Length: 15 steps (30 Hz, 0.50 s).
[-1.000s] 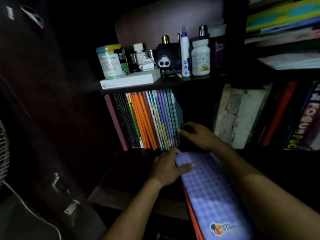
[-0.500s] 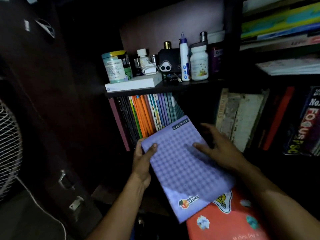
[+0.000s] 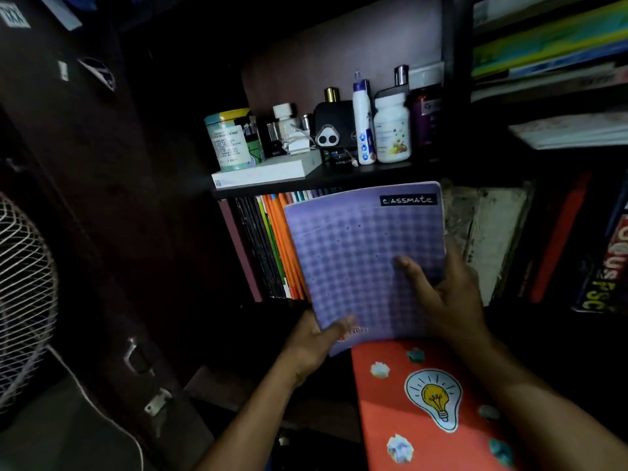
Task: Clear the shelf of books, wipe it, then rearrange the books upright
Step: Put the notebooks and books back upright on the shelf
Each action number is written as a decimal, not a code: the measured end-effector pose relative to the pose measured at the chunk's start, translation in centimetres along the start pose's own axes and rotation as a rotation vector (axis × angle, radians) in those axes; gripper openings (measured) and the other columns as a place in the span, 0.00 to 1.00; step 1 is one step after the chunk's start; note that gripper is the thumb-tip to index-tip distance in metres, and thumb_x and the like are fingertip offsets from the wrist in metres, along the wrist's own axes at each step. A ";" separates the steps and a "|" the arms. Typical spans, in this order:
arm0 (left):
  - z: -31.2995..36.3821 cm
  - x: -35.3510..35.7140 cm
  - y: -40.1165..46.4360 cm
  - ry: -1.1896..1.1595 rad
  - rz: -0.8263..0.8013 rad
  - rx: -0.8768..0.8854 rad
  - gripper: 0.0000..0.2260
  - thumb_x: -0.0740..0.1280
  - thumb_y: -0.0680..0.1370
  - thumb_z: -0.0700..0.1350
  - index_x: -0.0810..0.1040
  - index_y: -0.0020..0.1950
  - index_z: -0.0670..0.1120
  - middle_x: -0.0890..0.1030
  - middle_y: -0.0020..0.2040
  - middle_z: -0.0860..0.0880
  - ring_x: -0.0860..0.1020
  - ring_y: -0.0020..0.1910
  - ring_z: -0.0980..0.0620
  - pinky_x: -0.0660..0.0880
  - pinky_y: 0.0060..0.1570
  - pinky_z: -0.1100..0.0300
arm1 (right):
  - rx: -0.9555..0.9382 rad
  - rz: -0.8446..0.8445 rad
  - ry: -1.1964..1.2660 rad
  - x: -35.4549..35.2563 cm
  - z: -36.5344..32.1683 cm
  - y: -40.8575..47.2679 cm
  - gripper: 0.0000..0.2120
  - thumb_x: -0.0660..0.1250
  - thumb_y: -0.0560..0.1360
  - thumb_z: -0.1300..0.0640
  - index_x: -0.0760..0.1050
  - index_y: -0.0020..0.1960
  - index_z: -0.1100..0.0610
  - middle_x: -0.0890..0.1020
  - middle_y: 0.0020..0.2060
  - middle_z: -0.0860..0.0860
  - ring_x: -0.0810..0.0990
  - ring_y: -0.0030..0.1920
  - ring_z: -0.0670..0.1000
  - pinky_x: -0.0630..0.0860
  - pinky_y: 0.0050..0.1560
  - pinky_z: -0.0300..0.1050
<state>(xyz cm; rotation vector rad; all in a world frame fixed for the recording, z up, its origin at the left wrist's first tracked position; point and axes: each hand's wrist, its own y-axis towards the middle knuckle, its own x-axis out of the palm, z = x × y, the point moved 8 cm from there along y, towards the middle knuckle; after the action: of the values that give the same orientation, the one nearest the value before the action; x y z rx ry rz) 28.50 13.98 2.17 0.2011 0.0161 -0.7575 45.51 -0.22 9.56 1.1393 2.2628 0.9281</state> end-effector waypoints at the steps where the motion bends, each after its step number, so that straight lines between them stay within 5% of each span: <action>1: 0.2 -0.4 0.1 0.012 0.051 0.037 0.10 0.73 0.72 0.43 0.81 0.53 0.50 0.86 0.48 0.59 0.83 0.50 0.59 0.78 0.51 0.64 | -0.007 -0.031 0.012 0.3 -0.2 -0.1 0.19 0.68 0.77 0.48 0.69 0.65 0.48 0.79 0.52 0.33 0.80 0.51 0.31 0.77 0.48 0.29; 4: 0.3 -1.8 0.0 0.050 0.197 0.095 0.07 0.73 0.73 0.43 0.82 0.50 0.51 0.86 0.47 0.61 0.83 0.48 0.61 0.78 0.49 0.65 | 0.011 -0.191 -0.003 1.8 0.2 -0.1 0.22 0.67 0.78 0.47 0.64 0.69 0.48 0.78 0.57 0.35 0.78 0.57 0.32 0.75 0.52 0.26; 7: 0.2 -4.4 -0.9 0.042 0.422 0.132 0.06 0.72 0.78 0.40 0.82 0.51 0.51 0.86 0.48 0.59 0.84 0.51 0.57 0.79 0.50 0.63 | 0.085 -0.374 -0.107 3.5 2.4 -0.6 0.34 0.70 0.77 0.48 0.56 0.77 0.44 0.78 0.63 0.40 0.78 0.60 0.37 0.77 0.57 0.35; 11: 0.3 -7.0 -2.8 0.045 0.631 0.168 0.18 0.71 0.79 0.44 0.76 0.68 0.45 0.82 0.63 0.51 0.80 0.61 0.53 0.75 0.61 0.56 | 0.138 -0.437 -0.226 4.2 4.5 -1.3 0.37 0.72 0.76 0.46 0.55 0.77 0.40 0.77 0.61 0.44 0.78 0.58 0.42 0.79 0.56 0.44; 15: 1.1 -7.3 -3.7 0.109 0.749 0.171 0.22 0.69 0.80 0.45 0.71 0.73 0.43 0.77 0.66 0.50 0.75 0.64 0.52 0.71 0.62 0.59 | 0.157 -0.533 -0.292 5.1 5.0 -1.9 0.39 0.72 0.75 0.45 0.53 0.78 0.42 0.75 0.67 0.48 0.74 0.63 0.42 0.72 0.60 0.41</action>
<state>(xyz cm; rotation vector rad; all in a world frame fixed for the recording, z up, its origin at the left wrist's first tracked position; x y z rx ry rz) 20.58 16.15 3.19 0.3831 -0.0203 0.0009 44.82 4.96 4.33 0.6191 2.2452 0.3543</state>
